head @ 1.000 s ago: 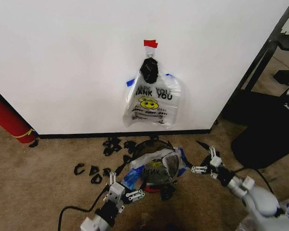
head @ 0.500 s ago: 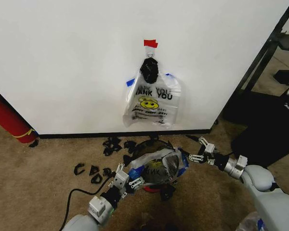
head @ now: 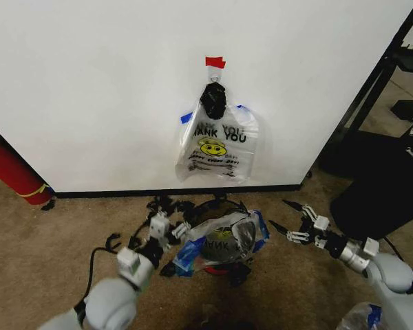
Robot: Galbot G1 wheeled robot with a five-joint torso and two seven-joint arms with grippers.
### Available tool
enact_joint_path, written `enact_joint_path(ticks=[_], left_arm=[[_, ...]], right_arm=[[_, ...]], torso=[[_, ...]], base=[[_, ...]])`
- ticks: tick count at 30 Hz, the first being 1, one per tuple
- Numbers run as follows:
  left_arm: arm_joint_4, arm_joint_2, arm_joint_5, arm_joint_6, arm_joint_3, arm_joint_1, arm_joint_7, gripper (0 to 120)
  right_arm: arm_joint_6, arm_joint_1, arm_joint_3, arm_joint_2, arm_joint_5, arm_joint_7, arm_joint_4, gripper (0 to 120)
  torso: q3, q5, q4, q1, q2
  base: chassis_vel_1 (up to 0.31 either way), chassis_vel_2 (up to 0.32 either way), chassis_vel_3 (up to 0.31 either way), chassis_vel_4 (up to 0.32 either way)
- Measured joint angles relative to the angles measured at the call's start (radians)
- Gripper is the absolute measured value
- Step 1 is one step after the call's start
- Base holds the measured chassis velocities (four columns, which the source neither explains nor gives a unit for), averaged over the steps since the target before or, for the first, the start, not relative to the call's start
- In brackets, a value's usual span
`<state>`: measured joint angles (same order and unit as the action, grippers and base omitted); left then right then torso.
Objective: Pick up the garbage bag from the wall and place it over the trash bin.
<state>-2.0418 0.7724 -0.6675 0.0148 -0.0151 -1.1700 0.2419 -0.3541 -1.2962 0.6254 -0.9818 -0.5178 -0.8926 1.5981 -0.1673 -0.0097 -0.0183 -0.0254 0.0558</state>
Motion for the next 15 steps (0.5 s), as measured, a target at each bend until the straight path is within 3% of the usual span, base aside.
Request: enact_joint_path(ticks=[3,6,10,15], left_arm=[[0.03,0.007,-0.108,-0.104,-0.02,0.063,-0.011,90],[0.057,0.026,-0.248,-0.192,-0.03,0.132,-0.011,95],[0.111,0.049,-0.403,-0.263,-0.04,0.219,-0.052,94],[0.174,0.05,-0.432,-0.302,-0.081,0.287,-0.123,90]], right_arm=[[-0.002,-0.009,-0.004,-0.013,-0.002,0.016,0.009,100],[-0.006,-0.025,0.005,-0.028,-0.002,0.017,0.018,100],[-0.015,-0.044,0.011,-0.042,0.001,0.015,0.024,100],[-0.016,-0.045,0.012,-0.037,0.0,0.013,0.02,100]], torso=[[0.0,0.0001,0.0014,0.0,0.0],[0.0,-0.0002,0.0002,0.0,0.0],[0.0,0.0,-0.0002,0.0,0.0],[0.0,0.0,0.0004,0.0,0.0]], base=[[0.0,0.0,0.0,0.0],[0.0,0.0,0.0,0.0],[0.0,0.0,0.0,0.0],[0.0,0.0,0.0,0.0]])
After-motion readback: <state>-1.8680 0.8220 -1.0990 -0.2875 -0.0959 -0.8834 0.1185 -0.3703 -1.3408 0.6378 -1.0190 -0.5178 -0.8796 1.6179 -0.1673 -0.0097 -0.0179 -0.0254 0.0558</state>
